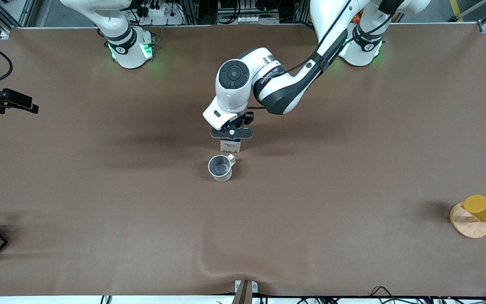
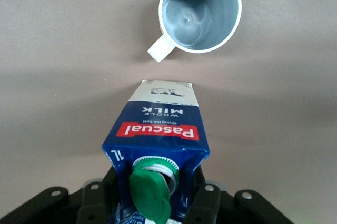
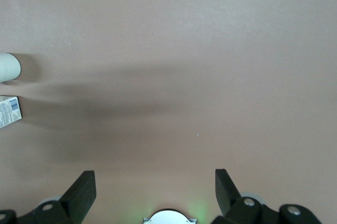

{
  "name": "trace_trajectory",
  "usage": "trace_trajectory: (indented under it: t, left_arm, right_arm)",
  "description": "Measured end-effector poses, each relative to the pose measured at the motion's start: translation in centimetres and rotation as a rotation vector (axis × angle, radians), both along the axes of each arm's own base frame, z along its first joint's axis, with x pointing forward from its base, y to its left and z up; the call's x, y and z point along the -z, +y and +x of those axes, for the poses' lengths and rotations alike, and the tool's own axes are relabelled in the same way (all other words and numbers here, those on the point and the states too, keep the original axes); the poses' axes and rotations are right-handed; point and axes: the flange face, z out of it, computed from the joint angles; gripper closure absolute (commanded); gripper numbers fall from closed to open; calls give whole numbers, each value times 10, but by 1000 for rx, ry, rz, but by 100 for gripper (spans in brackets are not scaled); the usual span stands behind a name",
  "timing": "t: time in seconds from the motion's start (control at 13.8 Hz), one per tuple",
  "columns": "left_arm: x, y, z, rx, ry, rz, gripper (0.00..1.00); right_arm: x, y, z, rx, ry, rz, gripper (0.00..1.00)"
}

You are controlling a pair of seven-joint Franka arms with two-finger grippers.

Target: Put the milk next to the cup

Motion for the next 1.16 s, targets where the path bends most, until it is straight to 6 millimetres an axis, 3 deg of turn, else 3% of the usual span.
trace_trajectory:
  t: [0.07, 0.22, 0.51, 0.65, 0.8, 0.95, 1.09, 1.16]
  left_arm:
    - [0, 0, 1, 1, -2, -2, 41]
    - [1, 0, 3, -2, -10, -11, 0]
    - [4, 0, 11, -16, -33, -35, 0]
    - [-8, 1, 17, -27, -49, -50, 0]
    - [-36, 5, 23, -54, -75, -67, 0]
    - [-77, 26, 34, -87, -92, -58, 0]
    - [-128, 66, 52, -139, -119, -44, 0]
    - [-155, 95, 65, -179, -136, -34, 0]
  right_arm:
    - [0, 1, 0, 1, 0, 0, 0]
    - [0, 1, 0, 4, 0, -1, 0]
    - [0, 0, 0, 5, 0, -1, 0]
    - [-1, 0, 1, 5, -5, -4, 0]
    - [-7, -1, 1, 5, -18, -14, 0]
    - [-18, -2, 2, 1, -38, -42, 0]
    - [-28, 0, 2, -5, -60, -55, 0]
    - [-31, 2, 3, -8, -66, -57, 0]
